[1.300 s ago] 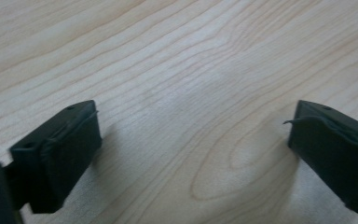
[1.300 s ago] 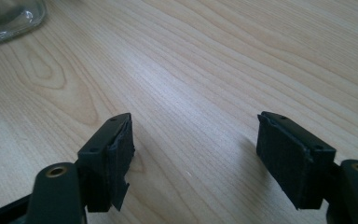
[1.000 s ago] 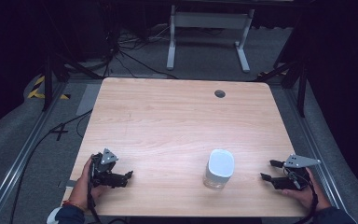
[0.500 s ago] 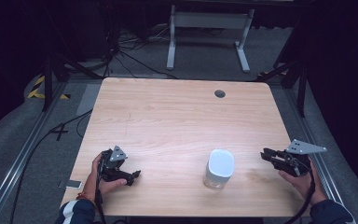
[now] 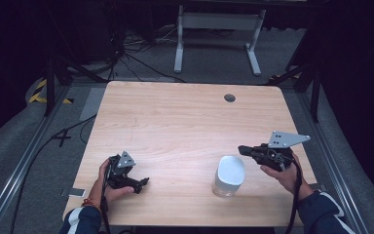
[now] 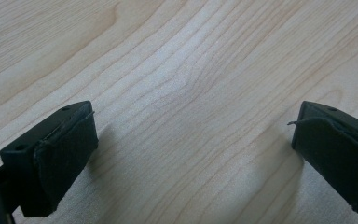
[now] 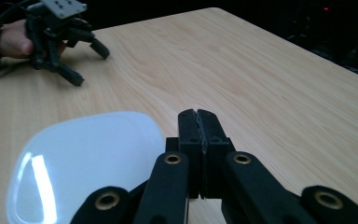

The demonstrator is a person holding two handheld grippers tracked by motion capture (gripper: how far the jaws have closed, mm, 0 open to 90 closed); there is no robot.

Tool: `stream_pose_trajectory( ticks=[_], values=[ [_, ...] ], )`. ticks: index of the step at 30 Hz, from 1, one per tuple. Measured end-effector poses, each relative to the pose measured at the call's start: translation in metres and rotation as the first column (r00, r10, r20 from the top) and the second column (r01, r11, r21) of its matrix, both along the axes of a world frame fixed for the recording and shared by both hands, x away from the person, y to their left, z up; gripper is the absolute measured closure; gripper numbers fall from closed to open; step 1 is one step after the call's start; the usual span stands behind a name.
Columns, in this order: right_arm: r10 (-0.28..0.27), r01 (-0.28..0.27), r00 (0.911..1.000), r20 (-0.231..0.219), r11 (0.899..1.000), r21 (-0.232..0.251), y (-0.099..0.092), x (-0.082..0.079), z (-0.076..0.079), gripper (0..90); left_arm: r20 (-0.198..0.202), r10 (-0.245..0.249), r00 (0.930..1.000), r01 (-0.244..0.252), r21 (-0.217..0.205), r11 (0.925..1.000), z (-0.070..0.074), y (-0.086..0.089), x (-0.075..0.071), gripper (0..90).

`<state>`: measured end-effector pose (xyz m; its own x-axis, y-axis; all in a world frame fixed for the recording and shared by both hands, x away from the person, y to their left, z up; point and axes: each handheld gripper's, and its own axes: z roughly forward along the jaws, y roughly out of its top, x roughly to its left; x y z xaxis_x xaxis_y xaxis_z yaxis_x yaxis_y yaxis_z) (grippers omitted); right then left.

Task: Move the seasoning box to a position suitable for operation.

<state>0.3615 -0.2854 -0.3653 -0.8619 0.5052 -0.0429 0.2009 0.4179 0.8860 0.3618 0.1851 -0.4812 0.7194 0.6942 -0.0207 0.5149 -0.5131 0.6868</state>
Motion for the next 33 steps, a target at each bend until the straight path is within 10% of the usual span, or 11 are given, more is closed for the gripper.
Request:
stream_pose_trajectory(
  ticks=[11, 15, 21, 29, 33],
  values=[
    [0.049, -0.050, 0.9987, -0.016, 0.997, -0.063, 0.020, 0.001, -0.006, 89.7, -0.002, 0.033, 0.9994, -0.033, 0.008, 0.9994, 0.001, -0.005, 0.000, 0.8],
    [0.047, -0.048, 0.9988, -0.013, 0.997, -0.062, 0.020, 0.000, -0.007, 89.7, 0.000, 0.034, 0.9994, -0.034, -0.006, 0.9994, 0.005, -0.014, -0.003, 19.1],
    [0.035, -0.036, 0.9992, -0.019, 0.998, -0.058, 0.018, 0.002, -0.008, 89.7, 0.056, -0.096, 0.9939, 0.098, -0.036, 0.9946, 0.023, -0.047, -0.011, 40.8],
    [0.030, -0.031, 0.9994, -0.016, 0.998, -0.061, 0.017, 0.004, -0.009, 89.8, 0.171, -0.297, 0.9395, 0.323, -0.150, 0.9346, 0.060, -0.107, -0.027, 73.0],
    [0.031, -0.031, 0.9994, -0.015, 0.998, -0.061, 0.017, 0.004, -0.009, 89.8, 0.206, -0.402, 0.8920, 0.433, -0.137, 0.8907, 0.074, -0.142, -0.034, 85.6]
  ],
)
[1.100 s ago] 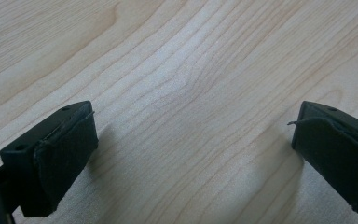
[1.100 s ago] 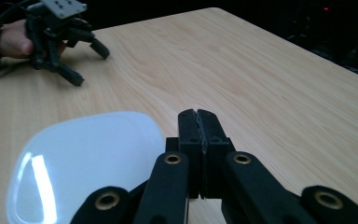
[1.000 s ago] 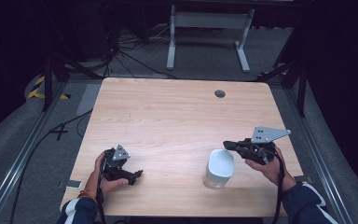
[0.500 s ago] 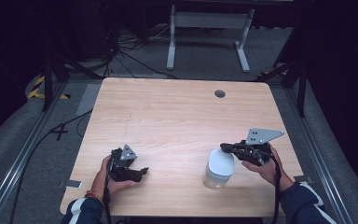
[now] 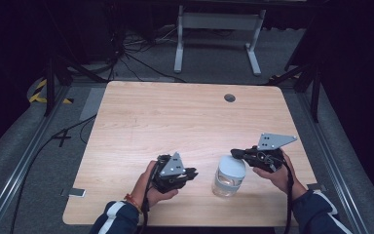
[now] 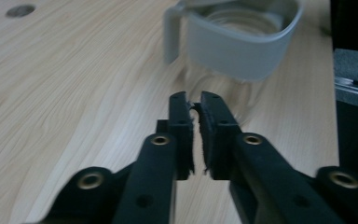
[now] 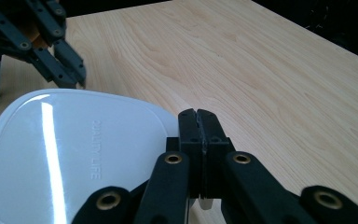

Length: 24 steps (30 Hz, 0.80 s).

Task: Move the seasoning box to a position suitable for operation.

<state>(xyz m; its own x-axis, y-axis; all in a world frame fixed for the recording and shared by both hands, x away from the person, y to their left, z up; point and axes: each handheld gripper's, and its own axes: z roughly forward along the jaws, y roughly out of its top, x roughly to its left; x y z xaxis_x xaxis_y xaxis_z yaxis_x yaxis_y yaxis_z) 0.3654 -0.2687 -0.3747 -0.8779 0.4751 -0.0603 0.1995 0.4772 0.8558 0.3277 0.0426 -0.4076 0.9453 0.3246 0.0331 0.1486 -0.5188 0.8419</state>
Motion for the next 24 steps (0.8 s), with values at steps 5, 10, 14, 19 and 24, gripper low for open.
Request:
stream_pose_trajectory(
  ticks=[5, 10, 14, 19, 24],
  values=[
    [0.000, 0.000, 1.0000, -0.007, 1.000, 0.008, -0.001, 0.001, -0.001, 89.8, 0.016, -0.052, 0.9985, 0.052, -0.005, 0.9986, 0.007, -0.020, -0.002, 89.4],
    [0.002, -0.002, 1.0000, -0.002, 1.000, 0.006, -0.001, 0.001, 0.000, 89.8, 0.029, -0.061, 0.9977, 0.062, -0.035, 0.9975, 0.013, -0.037, 0.002, 89.5],
    [0.000, 0.000, 1.0000, -0.005, 1.000, 0.003, -0.002, 0.001, -0.001, 89.8, 0.044, -0.059, 0.9973, 0.061, -0.044, 0.9972, 0.015, -0.046, 0.004, 89.4],
    [-0.006, 0.006, 1.0000, -0.007, 1.000, -0.003, -0.003, 0.001, -0.001, 89.7, 0.055, -0.049, 0.9973, 0.053, -0.064, 0.9965, 0.020, -0.046, 0.009, 89.3],
    [-0.005, 0.005, 1.0000, -0.004, 1.000, -0.004, -0.005, 0.001, -0.001, 89.7, 0.062, -0.031, 0.9976, 0.037, -0.085, 0.9957, 0.027, -0.045, 0.013, 89.3]
  ],
)
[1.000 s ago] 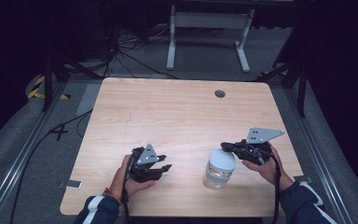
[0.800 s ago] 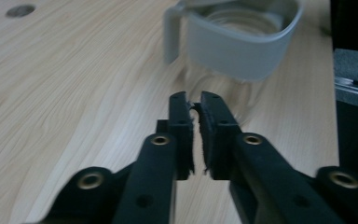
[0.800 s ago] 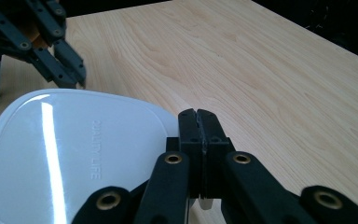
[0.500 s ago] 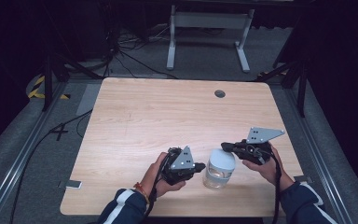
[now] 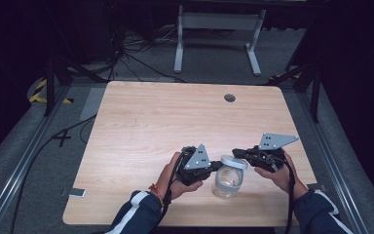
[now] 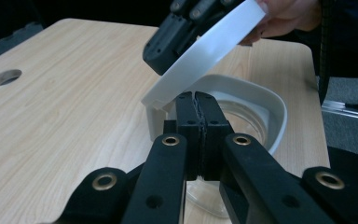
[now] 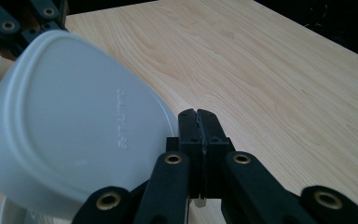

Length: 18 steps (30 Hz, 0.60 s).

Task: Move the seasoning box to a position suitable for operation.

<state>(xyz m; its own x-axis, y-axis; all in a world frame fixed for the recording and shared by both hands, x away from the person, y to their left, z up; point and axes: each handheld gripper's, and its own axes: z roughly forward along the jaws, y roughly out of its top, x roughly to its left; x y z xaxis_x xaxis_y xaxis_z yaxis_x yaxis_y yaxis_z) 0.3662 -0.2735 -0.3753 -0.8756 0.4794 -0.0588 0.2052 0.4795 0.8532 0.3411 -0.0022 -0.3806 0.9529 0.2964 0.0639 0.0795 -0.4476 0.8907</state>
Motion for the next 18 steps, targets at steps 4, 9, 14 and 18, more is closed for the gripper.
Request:
stream_pose_trajectory(
  ticks=[4, 9, 14, 18],
  values=[
    [-0.004, 0.004, 1.0000, -0.001, 1.000, -0.003, -0.002, 0.001, 0.000, 89.7, 0.016, -0.002, 0.9999, 0.002, -0.012, 0.9999, 0.007, -0.001, 0.004, 89.3],
    [-0.009, 0.009, 0.9999, -0.005, 1.000, -0.007, -0.004, 0.001, 0.000, 89.7, 0.020, 0.005, 0.9998, -0.005, -0.013, 0.9999, 0.012, -0.006, 0.008, 89.2],
    [-0.010, 0.010, 0.9999, -0.013, 1.000, -0.017, -0.007, 0.003, -0.003, 89.7, 0.028, 0.005, 0.9996, -0.004, -0.014, 0.9999, 0.019, -0.010, 0.015, 88.7],
    [-0.012, 0.012, 0.9995, -0.030, 1.000, -0.009, -0.011, 0.005, -0.005, 89.7, 0.034, 0.006, 0.9994, -0.005, -0.009, 0.9999, 0.022, -0.011, 0.018, 88.4]
  ],
)
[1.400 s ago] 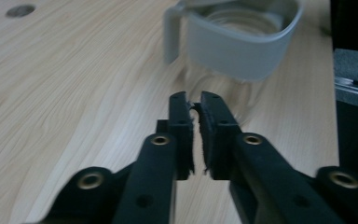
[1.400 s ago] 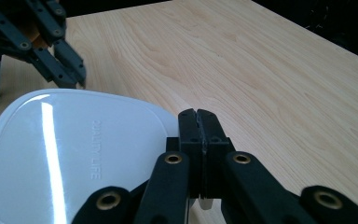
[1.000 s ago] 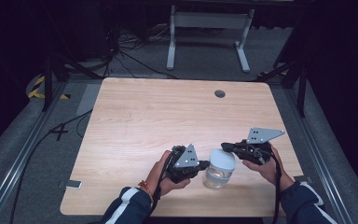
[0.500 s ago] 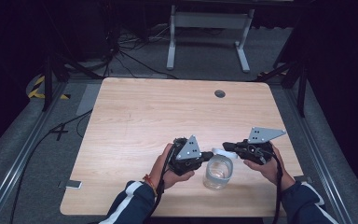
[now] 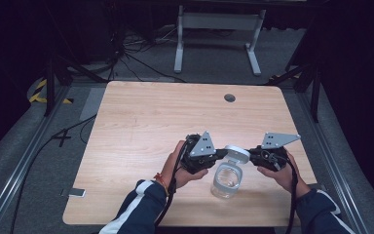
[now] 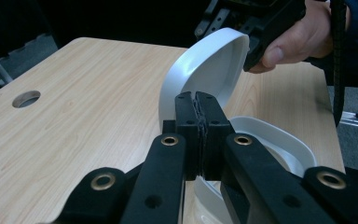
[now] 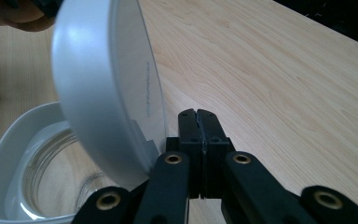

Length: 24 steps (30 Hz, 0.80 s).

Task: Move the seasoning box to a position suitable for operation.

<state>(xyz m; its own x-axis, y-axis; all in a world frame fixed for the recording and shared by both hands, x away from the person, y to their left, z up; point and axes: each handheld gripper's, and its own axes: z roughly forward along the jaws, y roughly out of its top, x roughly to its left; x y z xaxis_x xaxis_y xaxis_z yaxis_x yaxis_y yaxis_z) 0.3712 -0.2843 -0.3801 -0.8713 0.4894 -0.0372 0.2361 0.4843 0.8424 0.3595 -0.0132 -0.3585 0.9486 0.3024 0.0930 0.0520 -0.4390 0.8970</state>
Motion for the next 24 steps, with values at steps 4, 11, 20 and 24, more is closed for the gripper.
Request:
stream_pose_trajectory(
  ticks=[4, 11, 20, 24],
  values=[
    [-0.003, 0.003, 1.0000, -0.006, 1.000, -0.001, -0.003, 0.001, -0.001, 89.7, -0.004, 0.003, 1.0000, -0.003, 0.007, 1.0000, 0.001, -0.002, 0.003, 88.6],
    [-0.001, 0.001, 0.9999, -0.013, 1.000, -0.012, -0.003, 0.001, -0.002, 89.7, -0.014, 0.005, 0.9999, -0.005, 0.009, 0.9999, 0.001, -0.003, 0.008, 88.4],
    [0.007, -0.007, 0.9997, -0.025, 1.000, -0.006, -0.006, 0.002, -0.003, 89.7, -0.019, 0.011, 0.9998, -0.011, 0.011, 0.9999, 0.001, -0.003, 0.011, 87.5],
    [0.007, -0.008, 0.9998, -0.019, 1.000, -0.015, -0.006, 0.002, -0.003, 89.6, -0.014, 0.007, 0.9999, -0.006, 0.014, 0.9999, 0.002, -0.002, 0.011, 85.9]
  ],
)
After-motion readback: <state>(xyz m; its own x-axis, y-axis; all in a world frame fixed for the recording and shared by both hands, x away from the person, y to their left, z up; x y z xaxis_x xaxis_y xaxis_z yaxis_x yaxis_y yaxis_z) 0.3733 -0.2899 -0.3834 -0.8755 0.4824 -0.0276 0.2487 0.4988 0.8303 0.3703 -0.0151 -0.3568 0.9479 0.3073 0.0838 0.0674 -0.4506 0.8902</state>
